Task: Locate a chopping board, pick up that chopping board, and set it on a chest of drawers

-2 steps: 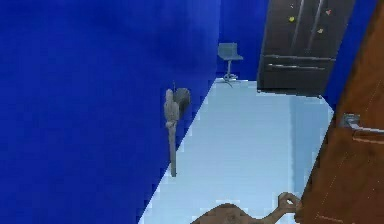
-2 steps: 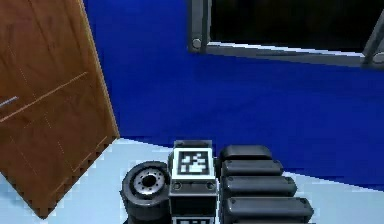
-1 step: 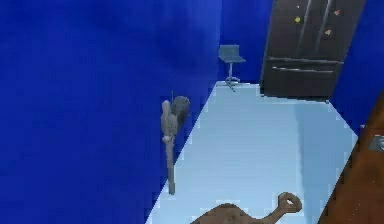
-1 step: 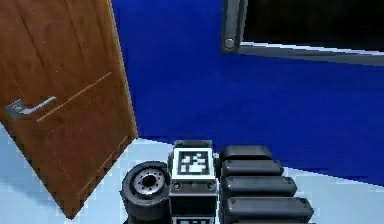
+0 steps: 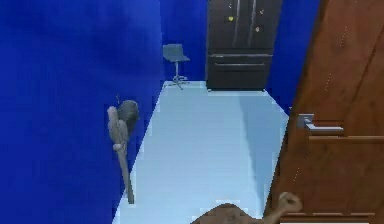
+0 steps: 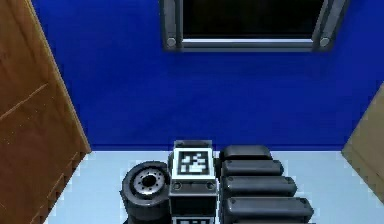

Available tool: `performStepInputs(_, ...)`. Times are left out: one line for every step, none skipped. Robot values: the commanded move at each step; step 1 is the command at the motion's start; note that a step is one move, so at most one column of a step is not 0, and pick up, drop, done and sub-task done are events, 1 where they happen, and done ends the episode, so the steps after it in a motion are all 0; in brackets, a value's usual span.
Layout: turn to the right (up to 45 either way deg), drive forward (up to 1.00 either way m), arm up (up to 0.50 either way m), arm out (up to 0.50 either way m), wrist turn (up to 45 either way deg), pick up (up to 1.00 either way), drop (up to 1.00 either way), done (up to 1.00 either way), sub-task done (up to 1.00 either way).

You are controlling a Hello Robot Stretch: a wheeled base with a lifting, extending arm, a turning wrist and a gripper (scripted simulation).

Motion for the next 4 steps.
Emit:
performStepInputs(0.0,1.00,0.00,0.00,0.0,0.00,0.00,0.00,0.00)
performStepInputs(0.0,0.35,0.00,0.00,0.0,0.00,0.00,0.00,0.00)
performStepInputs(45.0,0.00,0.00,0.00,0.0,0.00,0.00,0.00,0.00)
performStepInputs(30.0,0.00,0.00,0.00,0.0,0.00,0.00,0.00,0.00)
